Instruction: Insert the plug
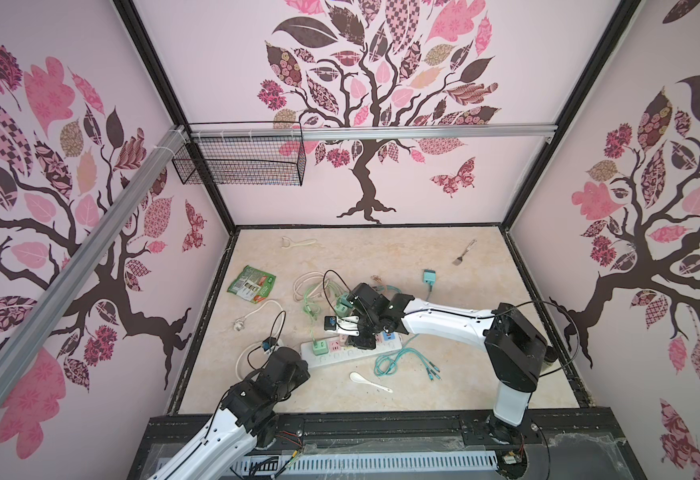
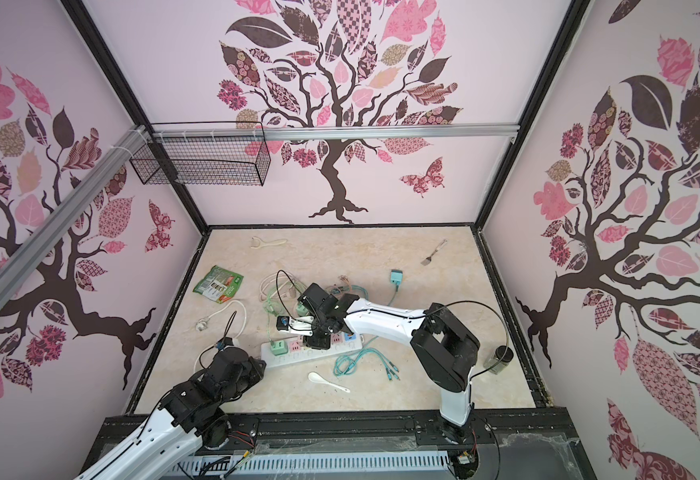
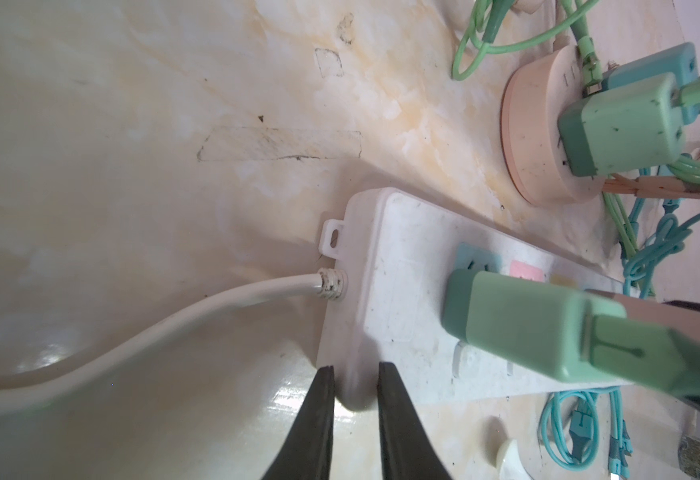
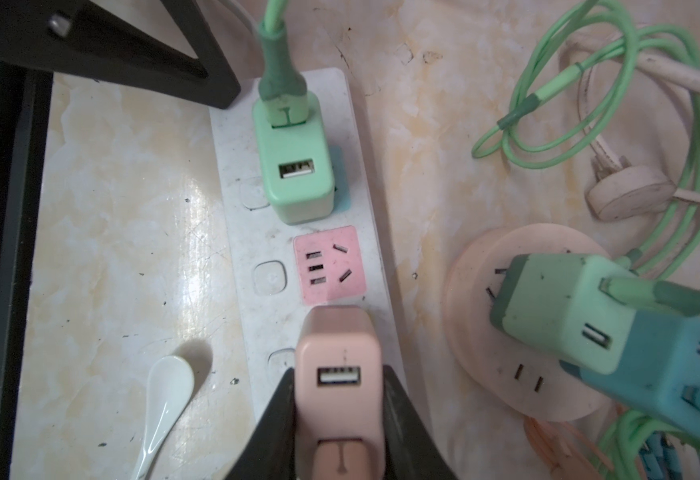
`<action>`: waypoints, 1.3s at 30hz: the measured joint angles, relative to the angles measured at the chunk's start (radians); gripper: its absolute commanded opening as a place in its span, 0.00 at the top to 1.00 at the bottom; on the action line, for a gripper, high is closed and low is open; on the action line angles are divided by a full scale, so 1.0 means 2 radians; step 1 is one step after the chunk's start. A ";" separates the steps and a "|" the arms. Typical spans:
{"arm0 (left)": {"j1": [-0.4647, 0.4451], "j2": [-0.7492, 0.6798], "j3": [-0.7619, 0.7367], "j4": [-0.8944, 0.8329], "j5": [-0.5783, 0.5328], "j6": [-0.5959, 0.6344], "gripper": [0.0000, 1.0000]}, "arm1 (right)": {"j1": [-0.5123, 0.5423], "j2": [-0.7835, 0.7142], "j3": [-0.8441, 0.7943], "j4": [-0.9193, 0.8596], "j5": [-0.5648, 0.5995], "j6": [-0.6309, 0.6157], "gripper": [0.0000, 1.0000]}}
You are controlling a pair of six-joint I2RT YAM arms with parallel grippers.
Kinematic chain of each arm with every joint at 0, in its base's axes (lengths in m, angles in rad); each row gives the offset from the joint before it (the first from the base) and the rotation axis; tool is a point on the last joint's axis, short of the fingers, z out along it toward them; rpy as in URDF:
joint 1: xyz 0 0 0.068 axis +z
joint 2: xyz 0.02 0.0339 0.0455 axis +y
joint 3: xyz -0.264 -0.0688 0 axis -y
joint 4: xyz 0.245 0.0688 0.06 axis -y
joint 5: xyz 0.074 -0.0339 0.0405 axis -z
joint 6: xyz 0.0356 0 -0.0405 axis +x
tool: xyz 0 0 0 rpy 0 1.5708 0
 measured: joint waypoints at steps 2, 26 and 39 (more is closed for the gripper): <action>0.000 0.000 0.000 0.000 0.000 0.000 0.79 | -0.001 -0.002 -0.002 -0.001 0.001 0.000 0.80; 0.000 -0.005 -0.001 -0.002 -0.002 0.000 0.79 | -0.006 -0.006 -0.012 0.002 -0.002 -0.003 0.79; 0.000 -0.005 -0.001 -0.002 -0.003 0.004 0.79 | -0.006 -0.006 -0.014 0.003 0.000 -0.020 0.78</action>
